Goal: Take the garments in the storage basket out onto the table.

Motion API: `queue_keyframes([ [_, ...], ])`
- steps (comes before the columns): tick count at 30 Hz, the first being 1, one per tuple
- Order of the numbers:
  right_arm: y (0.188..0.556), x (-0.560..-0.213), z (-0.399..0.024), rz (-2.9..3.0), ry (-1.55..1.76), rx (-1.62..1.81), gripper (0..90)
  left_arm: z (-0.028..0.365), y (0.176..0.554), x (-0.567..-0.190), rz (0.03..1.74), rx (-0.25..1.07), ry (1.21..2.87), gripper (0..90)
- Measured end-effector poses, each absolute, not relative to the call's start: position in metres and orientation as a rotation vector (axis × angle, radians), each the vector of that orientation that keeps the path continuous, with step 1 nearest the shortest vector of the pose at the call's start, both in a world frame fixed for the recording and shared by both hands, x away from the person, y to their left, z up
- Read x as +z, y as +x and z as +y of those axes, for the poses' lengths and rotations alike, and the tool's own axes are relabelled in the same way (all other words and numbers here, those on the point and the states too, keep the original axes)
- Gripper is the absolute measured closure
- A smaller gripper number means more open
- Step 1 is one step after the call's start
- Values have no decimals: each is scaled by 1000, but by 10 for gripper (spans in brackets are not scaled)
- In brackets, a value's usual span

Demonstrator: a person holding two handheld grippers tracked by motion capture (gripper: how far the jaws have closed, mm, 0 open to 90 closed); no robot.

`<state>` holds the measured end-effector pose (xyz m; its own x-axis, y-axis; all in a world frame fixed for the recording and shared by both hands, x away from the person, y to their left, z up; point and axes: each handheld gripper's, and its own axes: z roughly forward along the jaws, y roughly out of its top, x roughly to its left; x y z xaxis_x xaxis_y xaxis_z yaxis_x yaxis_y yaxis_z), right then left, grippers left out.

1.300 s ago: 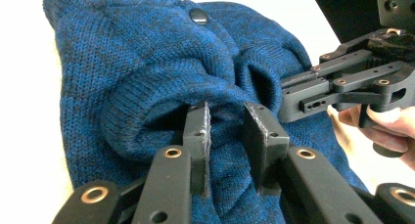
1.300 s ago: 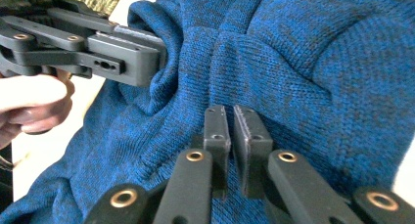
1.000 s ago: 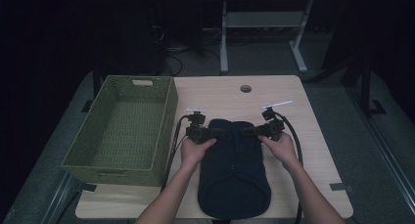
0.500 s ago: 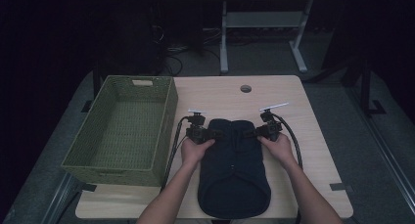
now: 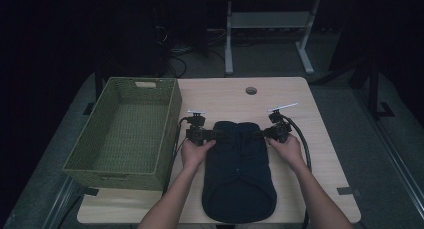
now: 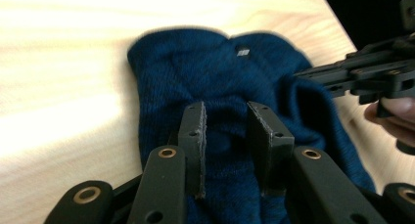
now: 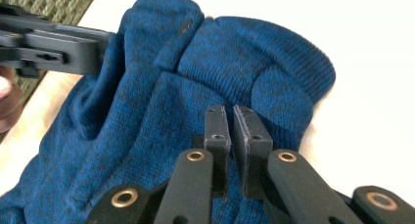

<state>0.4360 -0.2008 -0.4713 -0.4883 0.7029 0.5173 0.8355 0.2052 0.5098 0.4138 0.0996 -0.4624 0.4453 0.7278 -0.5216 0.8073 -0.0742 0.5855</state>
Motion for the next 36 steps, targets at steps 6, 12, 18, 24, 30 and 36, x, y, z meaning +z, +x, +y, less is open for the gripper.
queue_keyframes([
  [6, 432, -475, -204, -2302, -1468, -1165, 861, 98, 409, -464, 1308, -98, 1840, 695],
  [12, 423, -477, -208, -2290, -1459, -1175, 872, 97, 403, -464, 1288, -98, 1861, 704],
  [18, 416, -474, -208, -2299, -1448, -1156, 822, 97, 396, -458, 1264, -96, 1882, 681],
  [24, 418, -449, -211, -2315, -1470, -1207, 770, 103, 403, -444, 1270, -54, 1834, 661],
  [30, 428, -446, -219, -2338, -1534, -1170, 695, 110, 414, -448, 1328, -61, 1809, 653],
  [36, 431, -456, -225, -2314, -1565, -1123, 644, 112, 419, -457, 1360, -81, 1815, 630],
])
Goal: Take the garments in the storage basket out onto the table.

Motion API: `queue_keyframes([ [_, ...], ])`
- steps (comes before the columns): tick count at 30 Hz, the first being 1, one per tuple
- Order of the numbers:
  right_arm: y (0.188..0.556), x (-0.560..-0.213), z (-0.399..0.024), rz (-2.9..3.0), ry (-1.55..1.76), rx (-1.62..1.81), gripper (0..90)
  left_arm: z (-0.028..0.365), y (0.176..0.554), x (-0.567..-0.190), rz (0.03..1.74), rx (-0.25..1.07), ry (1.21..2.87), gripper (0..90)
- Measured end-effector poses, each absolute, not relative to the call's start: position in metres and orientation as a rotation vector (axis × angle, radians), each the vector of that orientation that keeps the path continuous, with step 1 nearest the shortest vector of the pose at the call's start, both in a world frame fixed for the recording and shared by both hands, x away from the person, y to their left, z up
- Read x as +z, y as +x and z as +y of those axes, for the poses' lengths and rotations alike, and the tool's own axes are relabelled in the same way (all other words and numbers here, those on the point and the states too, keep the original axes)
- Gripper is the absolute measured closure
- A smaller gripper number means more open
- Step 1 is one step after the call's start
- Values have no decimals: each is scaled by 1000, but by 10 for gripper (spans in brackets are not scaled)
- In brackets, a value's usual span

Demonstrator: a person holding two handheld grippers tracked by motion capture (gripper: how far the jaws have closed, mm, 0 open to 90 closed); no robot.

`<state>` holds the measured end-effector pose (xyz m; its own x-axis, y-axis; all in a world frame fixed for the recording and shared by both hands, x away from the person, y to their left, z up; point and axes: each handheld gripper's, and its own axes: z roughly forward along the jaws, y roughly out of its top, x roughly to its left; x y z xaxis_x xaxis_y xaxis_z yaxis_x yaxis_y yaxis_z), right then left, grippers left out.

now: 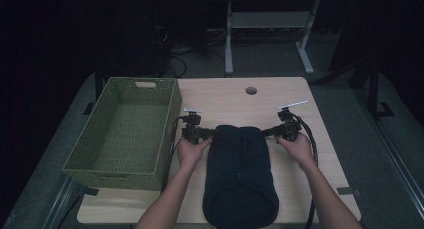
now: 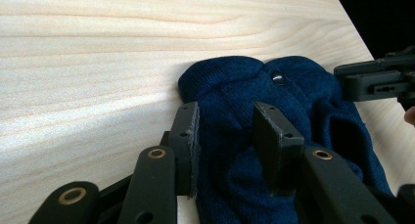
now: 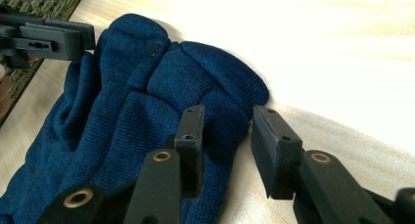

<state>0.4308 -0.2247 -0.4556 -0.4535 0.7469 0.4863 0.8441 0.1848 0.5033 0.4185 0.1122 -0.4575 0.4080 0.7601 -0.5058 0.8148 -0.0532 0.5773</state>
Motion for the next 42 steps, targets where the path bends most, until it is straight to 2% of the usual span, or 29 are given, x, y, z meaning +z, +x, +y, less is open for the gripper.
queue_keyframes([
  [11, 435, -466, -219, -2285, -1552, -1073, 636, 109, 424, -466, 1393, -129, 1821, 590],
  [17, 438, -467, -217, -2279, -1559, -1082, 694, 109, 428, -469, 1406, -168, 1812, 649],
  [20, 439, -469, -219, -2265, -1553, -1095, 770, 108, 428, -468, 1400, -162, 1815, 753],
  [24, 439, -468, -220, -2260, -1551, -1098, 792, 107, 429, -466, 1386, -154, 1828, 802],
  [42, 444, -438, -224, -2261, -1522, -1192, 797, 109, 434, -429, 1297, -97, 1781, 818],
])
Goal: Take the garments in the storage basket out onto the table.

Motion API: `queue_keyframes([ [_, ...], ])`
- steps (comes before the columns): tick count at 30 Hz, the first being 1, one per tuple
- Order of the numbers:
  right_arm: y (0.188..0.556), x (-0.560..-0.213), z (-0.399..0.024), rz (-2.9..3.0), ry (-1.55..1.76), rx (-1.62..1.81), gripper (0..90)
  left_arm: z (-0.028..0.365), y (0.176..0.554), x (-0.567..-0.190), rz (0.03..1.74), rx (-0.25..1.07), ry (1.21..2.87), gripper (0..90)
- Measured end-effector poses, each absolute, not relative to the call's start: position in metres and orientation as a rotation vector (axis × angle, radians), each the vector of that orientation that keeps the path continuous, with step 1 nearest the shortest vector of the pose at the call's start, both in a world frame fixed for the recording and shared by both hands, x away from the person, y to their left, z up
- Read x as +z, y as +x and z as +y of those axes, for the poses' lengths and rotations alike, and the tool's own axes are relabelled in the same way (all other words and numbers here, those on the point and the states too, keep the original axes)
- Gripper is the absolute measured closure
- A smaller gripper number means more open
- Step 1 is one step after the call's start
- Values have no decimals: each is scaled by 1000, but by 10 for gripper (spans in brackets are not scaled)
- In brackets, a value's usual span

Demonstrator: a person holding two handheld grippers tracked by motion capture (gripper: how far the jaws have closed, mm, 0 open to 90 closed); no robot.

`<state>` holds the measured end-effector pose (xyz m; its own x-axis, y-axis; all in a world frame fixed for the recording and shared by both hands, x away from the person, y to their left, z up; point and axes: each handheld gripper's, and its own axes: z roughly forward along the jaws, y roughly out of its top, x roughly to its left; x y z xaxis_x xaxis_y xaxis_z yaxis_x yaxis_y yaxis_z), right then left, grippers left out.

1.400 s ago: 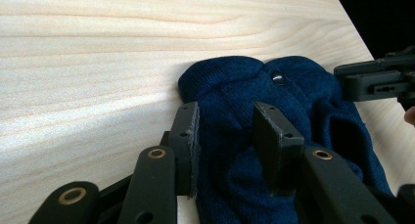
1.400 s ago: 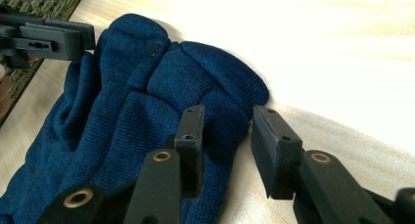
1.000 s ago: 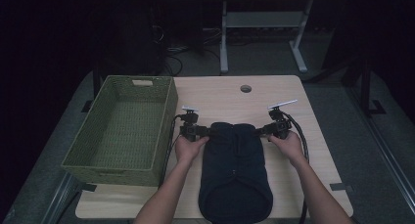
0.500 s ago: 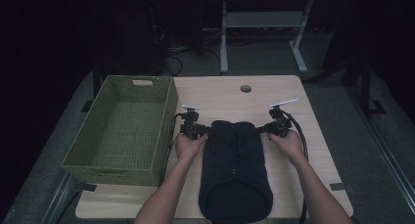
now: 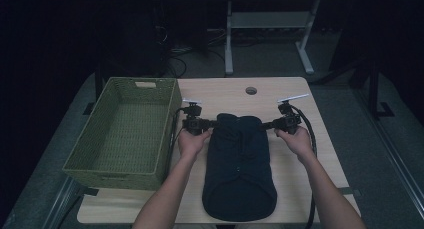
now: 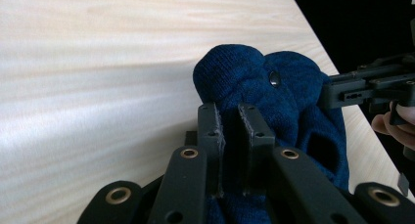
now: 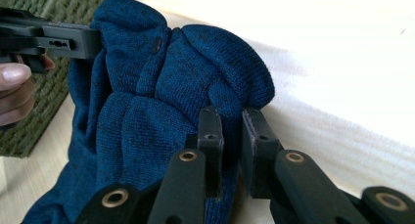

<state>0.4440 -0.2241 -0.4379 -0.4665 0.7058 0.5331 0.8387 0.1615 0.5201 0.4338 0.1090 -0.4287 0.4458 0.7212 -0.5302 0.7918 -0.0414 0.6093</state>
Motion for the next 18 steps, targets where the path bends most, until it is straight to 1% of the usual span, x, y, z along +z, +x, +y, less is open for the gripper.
queue_keyframes([
  [12, 450, -410, -221, -2264, -1504, -1256, 797, 115, 440, -400, 1256, -51, 1756, 819],
  [18, 450, -388, -218, -2292, -1483, -1305, 797, 117, 442, -379, 1222, -21, 1748, 819],
])
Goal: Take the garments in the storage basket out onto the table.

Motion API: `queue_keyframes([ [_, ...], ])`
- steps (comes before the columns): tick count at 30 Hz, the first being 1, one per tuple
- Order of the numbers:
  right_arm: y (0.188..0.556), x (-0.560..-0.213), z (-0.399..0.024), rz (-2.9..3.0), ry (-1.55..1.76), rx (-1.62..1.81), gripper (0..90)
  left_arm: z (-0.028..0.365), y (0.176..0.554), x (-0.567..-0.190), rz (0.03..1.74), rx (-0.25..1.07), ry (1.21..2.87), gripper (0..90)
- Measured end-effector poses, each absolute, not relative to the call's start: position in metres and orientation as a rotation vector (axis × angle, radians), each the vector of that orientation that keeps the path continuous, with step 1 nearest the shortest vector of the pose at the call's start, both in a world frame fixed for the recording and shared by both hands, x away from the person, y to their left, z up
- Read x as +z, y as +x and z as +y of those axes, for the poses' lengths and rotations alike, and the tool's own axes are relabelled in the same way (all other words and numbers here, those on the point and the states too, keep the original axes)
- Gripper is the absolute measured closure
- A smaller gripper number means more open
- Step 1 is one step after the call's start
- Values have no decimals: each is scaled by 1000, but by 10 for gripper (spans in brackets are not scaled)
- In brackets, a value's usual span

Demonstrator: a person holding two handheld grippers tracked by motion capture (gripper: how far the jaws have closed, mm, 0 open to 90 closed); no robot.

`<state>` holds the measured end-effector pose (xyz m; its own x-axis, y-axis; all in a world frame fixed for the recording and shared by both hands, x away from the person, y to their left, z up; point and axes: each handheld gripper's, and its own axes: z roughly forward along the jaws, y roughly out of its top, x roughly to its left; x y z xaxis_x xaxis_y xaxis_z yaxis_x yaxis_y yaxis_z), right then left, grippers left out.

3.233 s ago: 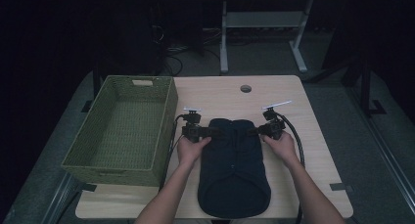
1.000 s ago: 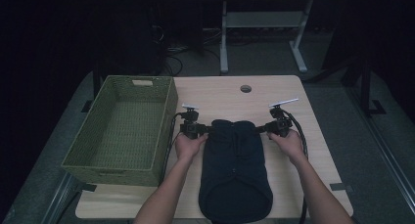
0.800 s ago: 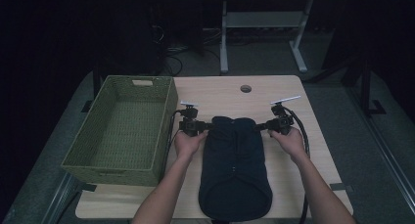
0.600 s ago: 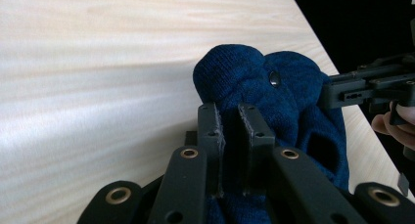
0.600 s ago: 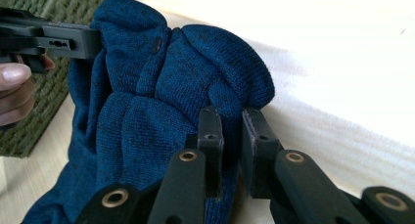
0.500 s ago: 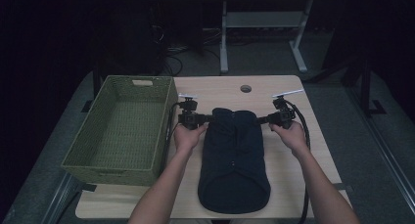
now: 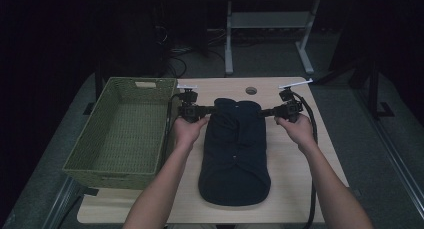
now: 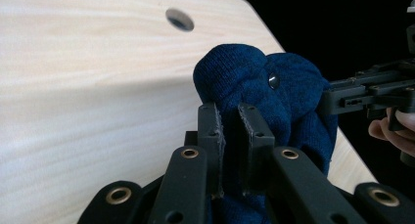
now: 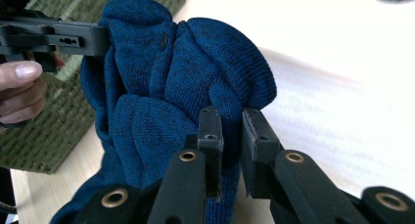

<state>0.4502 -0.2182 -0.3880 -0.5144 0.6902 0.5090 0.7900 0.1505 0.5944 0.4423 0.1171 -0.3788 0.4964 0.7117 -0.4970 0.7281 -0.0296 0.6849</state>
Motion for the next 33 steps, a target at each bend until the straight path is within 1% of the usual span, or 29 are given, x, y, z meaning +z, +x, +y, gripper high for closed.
queue_keyframes([
  [3, 452, -372, -219, -2313, -1473, -1335, 797, 117, 443, -367, 1206, -5, 1741, 820],
  [10, 455, -358, -222, -2306, -1474, -1370, 795, 118, 447, -355, 1188, -9, 1723, 820],
  [20, 457, -370, -223, -2237, -1454, -1366, 752, 112, 445, -363, 1160, -26, 1760, 826],
  [26, 458, -372, -220, -2216, -1437, -1366, 743, 111, 442, -367, 1147, -44, 1772, 825],
  [30, 456, -371, -216, -2242, -1411, -1356, 787, 113, 439, -366, 1145, -68, 1778, 811],
  [33, 451, -369, -216, -2261, -1388, -1359, 788, 115, 435, -366, 1140, -86, 1770, 786],
])
